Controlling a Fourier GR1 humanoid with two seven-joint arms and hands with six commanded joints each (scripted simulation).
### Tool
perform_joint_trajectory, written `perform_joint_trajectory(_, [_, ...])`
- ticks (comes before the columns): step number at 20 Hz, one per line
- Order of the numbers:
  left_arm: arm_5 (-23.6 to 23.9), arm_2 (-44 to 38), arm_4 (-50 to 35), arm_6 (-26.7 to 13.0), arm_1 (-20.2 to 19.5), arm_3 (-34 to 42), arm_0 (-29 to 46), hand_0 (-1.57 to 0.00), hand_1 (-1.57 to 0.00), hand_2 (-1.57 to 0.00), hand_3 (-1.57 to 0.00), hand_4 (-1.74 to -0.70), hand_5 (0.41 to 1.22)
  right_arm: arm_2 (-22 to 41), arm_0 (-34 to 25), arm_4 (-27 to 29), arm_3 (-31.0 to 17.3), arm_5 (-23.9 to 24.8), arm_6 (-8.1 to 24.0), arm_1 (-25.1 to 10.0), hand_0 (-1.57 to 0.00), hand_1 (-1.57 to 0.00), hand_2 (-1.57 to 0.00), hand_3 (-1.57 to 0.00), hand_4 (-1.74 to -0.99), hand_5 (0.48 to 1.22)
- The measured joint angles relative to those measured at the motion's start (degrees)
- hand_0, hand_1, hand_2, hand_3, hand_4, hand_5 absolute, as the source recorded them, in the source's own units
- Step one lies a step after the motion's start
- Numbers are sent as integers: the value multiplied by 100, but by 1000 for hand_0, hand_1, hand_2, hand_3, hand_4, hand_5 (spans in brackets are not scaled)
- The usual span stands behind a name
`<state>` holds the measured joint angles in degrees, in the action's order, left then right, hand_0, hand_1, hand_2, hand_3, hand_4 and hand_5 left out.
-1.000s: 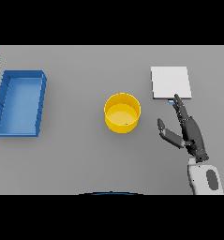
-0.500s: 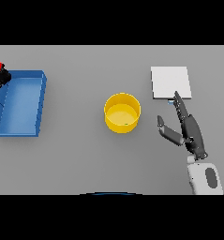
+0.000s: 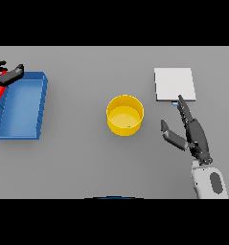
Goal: Pick up the red beaker and tilt it to pour out 1 green nut into yellow bowl. Pick up the yellow bowl and place it on the metallic measuring scale.
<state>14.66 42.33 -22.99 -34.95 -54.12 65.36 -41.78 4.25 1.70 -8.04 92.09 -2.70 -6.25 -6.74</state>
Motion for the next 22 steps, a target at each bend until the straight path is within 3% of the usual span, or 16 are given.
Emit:
perform_joint_trajectory(6, [-129, 229, 111, 5, 12, -176, -100, -83, -70, -63, -39, -738, 656, -1, -18, -80, -38, 26, -19, -55, 1, 1, 1, 1, -1290, 714])
perform_joint_trajectory(9, [175, 244, 192, 148, 36, -130, 25, -42, -36, -32, -19, -728, 664, 24, -143, -90, -99, 16, 212, -29, 1, 1, 1, 1, -1281, 688])
perform_joint_trajectory(10, [238, 224, 186, 137, 82, -121, -14, -34, -28, -25, -15, -723, 667, 127, -192, -347, -29, 137, 321, -51, 1, 1, 1, 1, -1262, 675])
perform_joint_trajectory(12, [360, 184, 180, 193, 74, -16, -29, -21, -18, -16, -9, -716, 682, 255, -404, -745, 39, 199, 541, -256, 1, 1, 1, 1, -1190, 663])
perform_joint_trajectory(13, [374, 178, 182, 228, 77, -46, -14, -17, -14, -12, -7, -720, 685, 321, -493, -726, 90, 34, 398, -346, -13, 1, 1, 1, -1167, 672])
perform_joint_trajectory(16, [391, 137, 128, 362, 93, -28, 17, -8, -7, -6, -3, -732, 707, 554, -949, -739, -95, -606, 103, -726, -6, 1, 1, 1, -1231, 677])
perform_joint_trajectory(18, [415, 141, 106, 414, 90, 18, 80, -5, -4, -3, -2, -739, 709, 849, -1354, -1187, -282, -817, 101, -1018, -3, 1, 1, 1, -1260, 656])
perform_joint_trajectory(20, [411, 158, 126, 404, 94, 31, 57, -3, -2, -2, -1, -744, 709, 1109, -1573, -1532, -298, -985, 220, -1199, -2, 1, 1, 1, -1243, 638])
perform_joint_trajectory(22, [427, 138, 116, 427, 109, 9, 34, -1, -1, -1, 0, -747, 711, 1503, -1960, -2090, -444, -1111, 118, -1432, -1, 1, 1, 1, -1230, 620])
